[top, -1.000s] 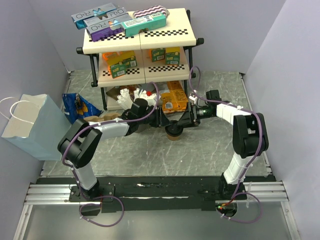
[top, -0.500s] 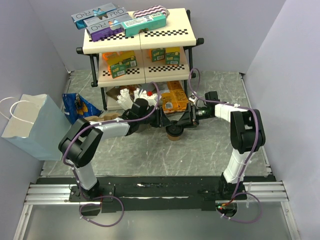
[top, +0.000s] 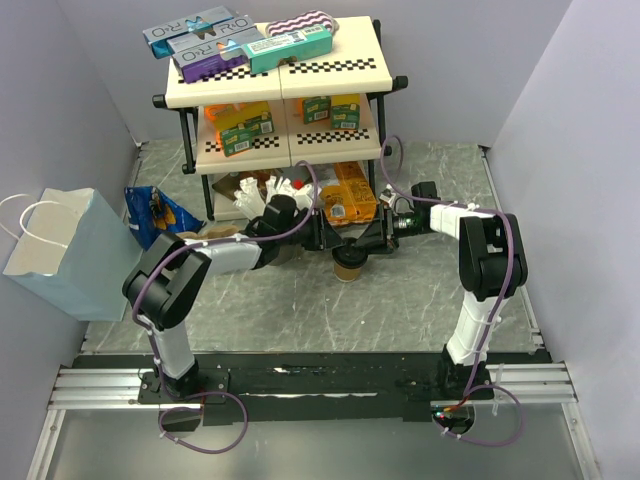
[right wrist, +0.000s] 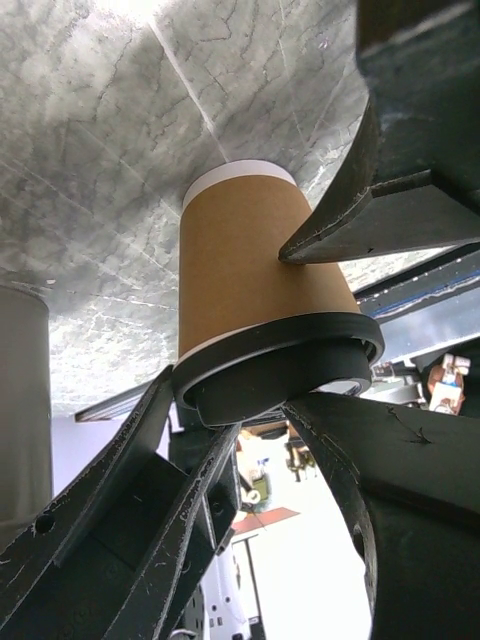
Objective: Pack the takeout coffee
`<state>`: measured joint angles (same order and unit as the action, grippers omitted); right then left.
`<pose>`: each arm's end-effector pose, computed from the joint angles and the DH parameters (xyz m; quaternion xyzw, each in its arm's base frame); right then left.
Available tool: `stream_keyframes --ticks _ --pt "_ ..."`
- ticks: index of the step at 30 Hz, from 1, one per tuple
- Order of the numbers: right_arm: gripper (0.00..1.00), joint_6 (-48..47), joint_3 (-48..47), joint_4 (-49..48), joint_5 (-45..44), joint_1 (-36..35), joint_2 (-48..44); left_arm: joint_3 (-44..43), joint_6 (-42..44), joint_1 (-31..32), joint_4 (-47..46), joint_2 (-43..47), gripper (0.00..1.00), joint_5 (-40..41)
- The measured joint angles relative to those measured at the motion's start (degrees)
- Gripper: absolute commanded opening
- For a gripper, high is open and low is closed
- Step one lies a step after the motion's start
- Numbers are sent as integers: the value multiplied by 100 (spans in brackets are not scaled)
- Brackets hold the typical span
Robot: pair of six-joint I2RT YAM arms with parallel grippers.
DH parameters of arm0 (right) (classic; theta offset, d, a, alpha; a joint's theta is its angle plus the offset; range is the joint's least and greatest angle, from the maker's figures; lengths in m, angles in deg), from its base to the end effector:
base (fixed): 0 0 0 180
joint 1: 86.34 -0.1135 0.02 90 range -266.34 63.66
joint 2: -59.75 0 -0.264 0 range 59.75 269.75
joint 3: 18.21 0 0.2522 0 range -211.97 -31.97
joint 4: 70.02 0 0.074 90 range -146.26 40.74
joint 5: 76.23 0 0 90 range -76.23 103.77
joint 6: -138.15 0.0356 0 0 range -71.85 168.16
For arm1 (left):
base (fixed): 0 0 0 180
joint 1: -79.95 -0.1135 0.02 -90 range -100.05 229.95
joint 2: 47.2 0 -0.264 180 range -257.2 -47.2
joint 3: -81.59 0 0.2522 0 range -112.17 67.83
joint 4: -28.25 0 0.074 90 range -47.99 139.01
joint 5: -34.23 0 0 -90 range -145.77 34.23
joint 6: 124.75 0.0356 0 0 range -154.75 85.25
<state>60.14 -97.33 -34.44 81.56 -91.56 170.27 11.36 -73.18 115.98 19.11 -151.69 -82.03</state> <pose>0.3575 0.0658 0.1489 -0.0631 0.8185 0.5651 0.0820 0.3065 -0.2424 0.1822 0.1046 0.8243 -0.4687 0.2999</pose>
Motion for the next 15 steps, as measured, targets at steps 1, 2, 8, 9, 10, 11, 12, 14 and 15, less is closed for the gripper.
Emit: stream_keyframes --ticks 1,2,8,9,10,11,12,14,15 --pt "53 -4 0 13 -4 -2 0 24 -20 0 -46 2 30 0" --pt "53 -9 0 20 -4 -2 0 44 -28 -2 -76 2 30 2" --pt "52 -92 0 66 -33 -55 -17 258 -114 -7 -337 50 29 31" --pt "52 -111 0 81 -66 -76 -39 299 -133 -7 -382 66 29 37" --pt "52 -138 0 98 -107 -98 -61 334 -146 -7 -428 74 29 42" --pt "51 -153 0 122 -153 -114 -81 363 -160 -7 -466 76 29 42" --pt "51 -162 0 140 -192 -127 -96 385 -170 -7 -505 76 29 42" --pt "50 -181 0 173 -232 -144 -109 428 -184 -7 -581 76 28 42" --pt "50 -186 -2 184 -240 -144 -111 444 -192 -7 -610 76 28 42"
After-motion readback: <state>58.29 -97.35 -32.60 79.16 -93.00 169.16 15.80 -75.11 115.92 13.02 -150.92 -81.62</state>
